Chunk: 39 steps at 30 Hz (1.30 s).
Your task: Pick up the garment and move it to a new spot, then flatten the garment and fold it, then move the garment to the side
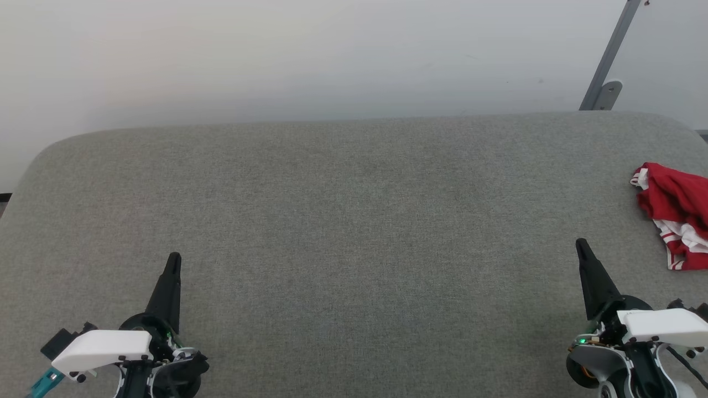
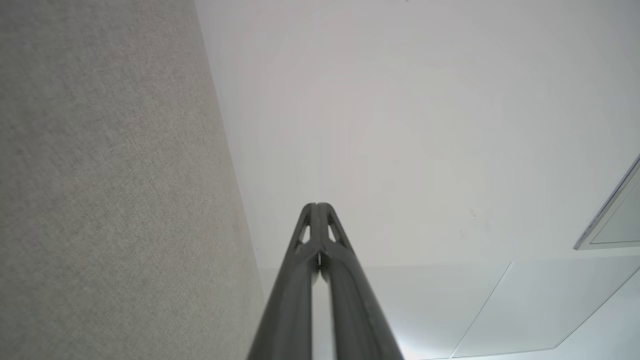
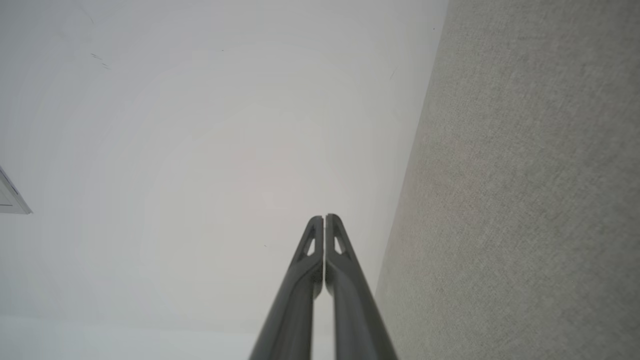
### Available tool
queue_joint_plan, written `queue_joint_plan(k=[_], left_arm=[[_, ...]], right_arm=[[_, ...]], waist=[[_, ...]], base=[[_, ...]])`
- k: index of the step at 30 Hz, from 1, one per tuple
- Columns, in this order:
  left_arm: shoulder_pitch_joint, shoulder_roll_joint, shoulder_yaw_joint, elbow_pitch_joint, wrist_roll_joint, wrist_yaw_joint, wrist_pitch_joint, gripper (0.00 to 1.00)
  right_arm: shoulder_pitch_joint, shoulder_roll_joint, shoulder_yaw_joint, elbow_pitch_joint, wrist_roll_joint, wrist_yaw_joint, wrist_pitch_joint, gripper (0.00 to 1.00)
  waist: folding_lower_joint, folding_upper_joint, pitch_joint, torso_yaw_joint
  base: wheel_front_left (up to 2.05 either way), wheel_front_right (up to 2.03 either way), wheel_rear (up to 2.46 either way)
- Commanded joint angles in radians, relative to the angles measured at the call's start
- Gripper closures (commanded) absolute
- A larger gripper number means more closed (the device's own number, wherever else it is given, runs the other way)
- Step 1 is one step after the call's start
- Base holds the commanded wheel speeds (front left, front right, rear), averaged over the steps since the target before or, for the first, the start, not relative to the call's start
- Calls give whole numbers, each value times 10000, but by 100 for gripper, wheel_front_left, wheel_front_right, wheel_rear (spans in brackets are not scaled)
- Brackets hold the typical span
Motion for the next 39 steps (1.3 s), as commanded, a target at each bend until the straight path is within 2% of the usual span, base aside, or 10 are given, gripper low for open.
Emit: queue_joint_plan(k=[1,39], left_arm=[[-116,-1,25,-5,-28,-53,32,100],[-117,-4,30,-5,-20,-53,38,100]], right_arm=[[-52,14,-8,13,37,0,16,100],[-51,14,-5,14,39,0,13,100]], waist=[[0,0,0,0],[0,0,0,0]], base=[[0,0,0],[0,0,0]])
